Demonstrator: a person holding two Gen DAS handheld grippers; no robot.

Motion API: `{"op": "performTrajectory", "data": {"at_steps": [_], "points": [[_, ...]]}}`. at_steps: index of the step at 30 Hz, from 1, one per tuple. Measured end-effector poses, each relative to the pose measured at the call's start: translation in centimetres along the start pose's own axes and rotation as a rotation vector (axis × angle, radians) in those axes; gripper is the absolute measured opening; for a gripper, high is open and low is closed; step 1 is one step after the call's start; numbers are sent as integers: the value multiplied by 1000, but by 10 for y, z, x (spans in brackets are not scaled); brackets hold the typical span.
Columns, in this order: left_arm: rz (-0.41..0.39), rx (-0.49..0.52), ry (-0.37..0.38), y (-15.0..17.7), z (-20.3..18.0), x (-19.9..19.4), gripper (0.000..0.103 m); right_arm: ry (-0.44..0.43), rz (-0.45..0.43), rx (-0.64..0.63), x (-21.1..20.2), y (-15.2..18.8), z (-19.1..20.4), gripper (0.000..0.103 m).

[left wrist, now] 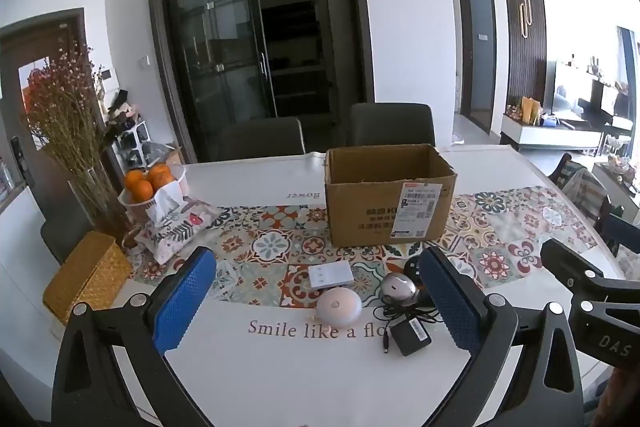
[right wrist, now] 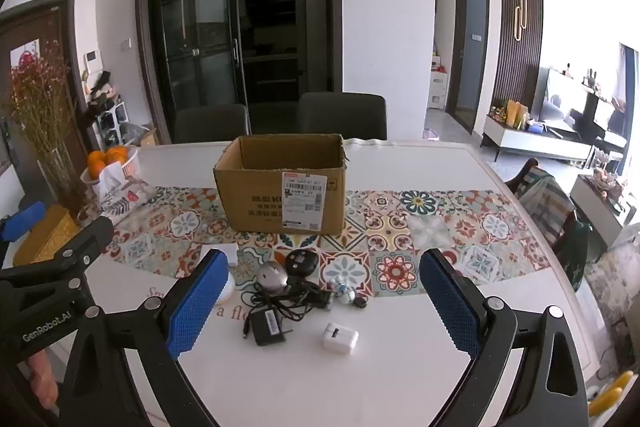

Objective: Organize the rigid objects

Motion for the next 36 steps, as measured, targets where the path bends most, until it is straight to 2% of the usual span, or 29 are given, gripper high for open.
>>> {"op": "performTrajectory", "data": {"at_steps": [6,16,36], "points": [[-16,-1,-12,-2,-5,-2,103,4,0,4,0,-1,-1,97],[-36,-10,12,-1,-5,-4,103,-1,-8,16,-3,1,-5,97],[-34,-8,15,-3,-6,-7,103,-2,-11,13,-4,-1,-6,97]]}}
Point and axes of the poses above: each gripper's, at about its wrist camera, not at the fingertips, and x roughly the way its jaws point, z to its left, y to its underside, the point moved 2 cm from there along x, roughly the way its jaws point, and after that the axes turned 9 degrees about x, right-handed, at the moved point
